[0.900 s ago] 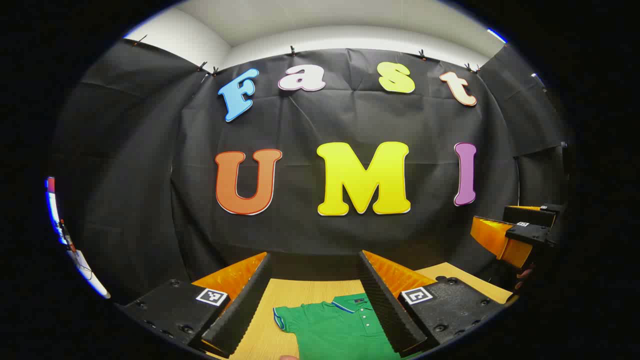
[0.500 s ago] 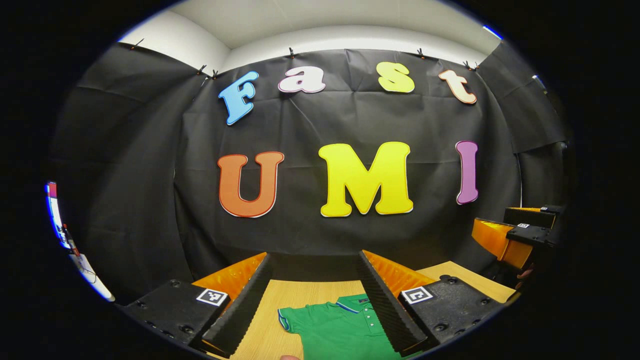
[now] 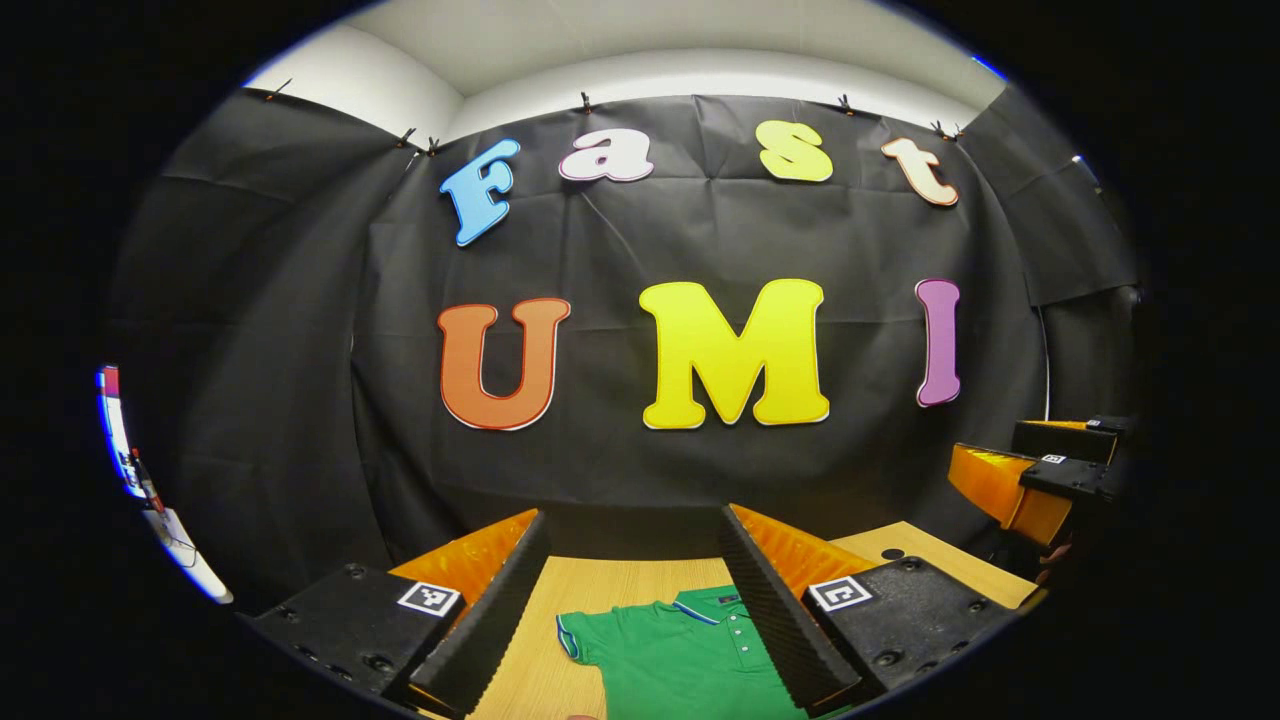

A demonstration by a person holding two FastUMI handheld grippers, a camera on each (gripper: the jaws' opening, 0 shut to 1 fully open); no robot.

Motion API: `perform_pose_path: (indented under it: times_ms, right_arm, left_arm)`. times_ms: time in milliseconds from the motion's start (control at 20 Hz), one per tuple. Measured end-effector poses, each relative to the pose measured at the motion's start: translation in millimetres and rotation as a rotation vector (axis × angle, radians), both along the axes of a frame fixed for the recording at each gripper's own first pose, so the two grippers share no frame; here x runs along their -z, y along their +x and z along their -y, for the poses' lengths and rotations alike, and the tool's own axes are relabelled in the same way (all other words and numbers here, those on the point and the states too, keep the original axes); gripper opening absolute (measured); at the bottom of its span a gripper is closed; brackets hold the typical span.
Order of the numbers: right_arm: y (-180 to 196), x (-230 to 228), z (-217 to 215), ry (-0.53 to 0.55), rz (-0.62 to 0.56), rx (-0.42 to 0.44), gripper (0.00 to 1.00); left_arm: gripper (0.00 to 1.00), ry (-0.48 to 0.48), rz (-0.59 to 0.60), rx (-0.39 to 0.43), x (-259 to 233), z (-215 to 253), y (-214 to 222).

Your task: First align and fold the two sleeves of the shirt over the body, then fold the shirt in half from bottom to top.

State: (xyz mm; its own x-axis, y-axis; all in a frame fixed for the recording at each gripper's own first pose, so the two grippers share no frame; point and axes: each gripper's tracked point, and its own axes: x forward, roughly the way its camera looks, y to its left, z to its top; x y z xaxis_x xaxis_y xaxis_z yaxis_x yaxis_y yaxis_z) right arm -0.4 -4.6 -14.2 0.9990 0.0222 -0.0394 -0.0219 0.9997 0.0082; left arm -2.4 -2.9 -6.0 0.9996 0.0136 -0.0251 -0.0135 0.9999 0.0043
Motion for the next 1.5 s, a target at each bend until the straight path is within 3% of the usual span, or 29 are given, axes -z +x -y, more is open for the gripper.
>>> perform_pose_path:
  times_ms: [450, 650, 1000, 1500]
  right_arm:
    - [23, 43, 29, -0.027, -0.134, -0.024, 0.95]
    - [49, 106, 50, -0.087, -0.287, -0.049, 0.95]
    - [84, 198, 85, -0.071, -0.485, -0.051, 0.95]
    - [143, 310, 107, -0.083, -0.717, -0.084, 0.95]
  left_arm:
    - [1.00, -0.009, -0.031, -0.010, 12, 9, 7]
    - [1.00, -0.007, -0.039, -0.019, 15, 10, 12]
    - [1.00, 0.031, -0.034, -0.026, 6, 29, 14]
    - [1.00, 0.006, -0.061, -0.081, 10, 40, 23]
